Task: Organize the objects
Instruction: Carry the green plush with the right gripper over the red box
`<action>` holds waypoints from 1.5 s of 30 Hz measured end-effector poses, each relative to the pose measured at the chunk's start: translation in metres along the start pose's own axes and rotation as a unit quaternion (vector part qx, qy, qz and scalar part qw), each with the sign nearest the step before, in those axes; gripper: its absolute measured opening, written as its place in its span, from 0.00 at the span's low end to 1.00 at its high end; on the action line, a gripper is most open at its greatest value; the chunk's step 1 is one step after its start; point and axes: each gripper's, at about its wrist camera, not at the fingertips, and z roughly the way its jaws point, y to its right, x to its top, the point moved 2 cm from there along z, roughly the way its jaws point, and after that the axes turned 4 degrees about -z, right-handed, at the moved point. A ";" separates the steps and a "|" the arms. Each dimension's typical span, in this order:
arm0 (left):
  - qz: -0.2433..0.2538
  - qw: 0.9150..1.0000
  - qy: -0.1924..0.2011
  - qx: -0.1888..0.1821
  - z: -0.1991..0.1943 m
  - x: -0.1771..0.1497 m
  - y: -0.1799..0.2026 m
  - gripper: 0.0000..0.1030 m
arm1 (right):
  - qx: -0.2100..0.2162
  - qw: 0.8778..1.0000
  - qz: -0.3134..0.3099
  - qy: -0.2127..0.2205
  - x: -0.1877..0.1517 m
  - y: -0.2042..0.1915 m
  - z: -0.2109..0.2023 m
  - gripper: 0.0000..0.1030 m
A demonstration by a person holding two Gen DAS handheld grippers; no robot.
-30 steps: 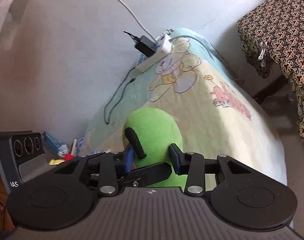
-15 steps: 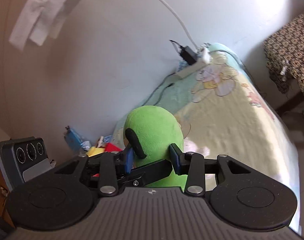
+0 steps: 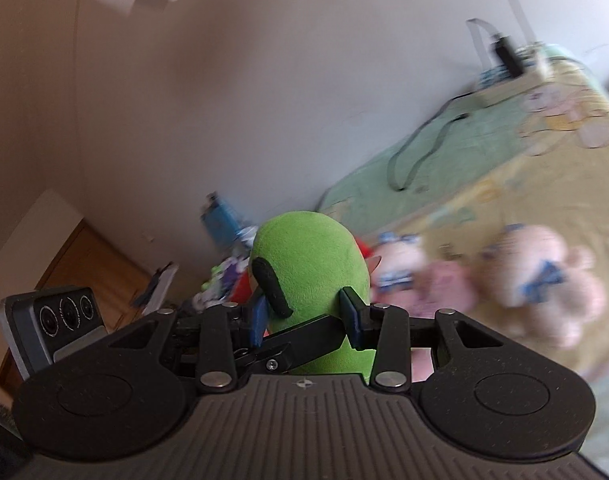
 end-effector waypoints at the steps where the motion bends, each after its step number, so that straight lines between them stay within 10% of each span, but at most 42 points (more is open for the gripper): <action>1: -0.004 1.000 0.005 0.003 -0.008 0.001 -0.010 0.82 | 0.005 1.000 -0.005 -0.002 0.000 -0.008 0.008 0.40; 22: -0.036 0.999 0.016 -0.004 -0.061 0.013 -0.222 0.82 | -0.012 0.999 -0.051 0.002 -0.024 -0.125 0.187 0.36; 45: -0.024 0.996 -0.077 -0.029 0.024 -0.007 -0.271 0.76 | -0.155 0.986 -0.062 0.006 -0.050 -0.098 0.229 0.27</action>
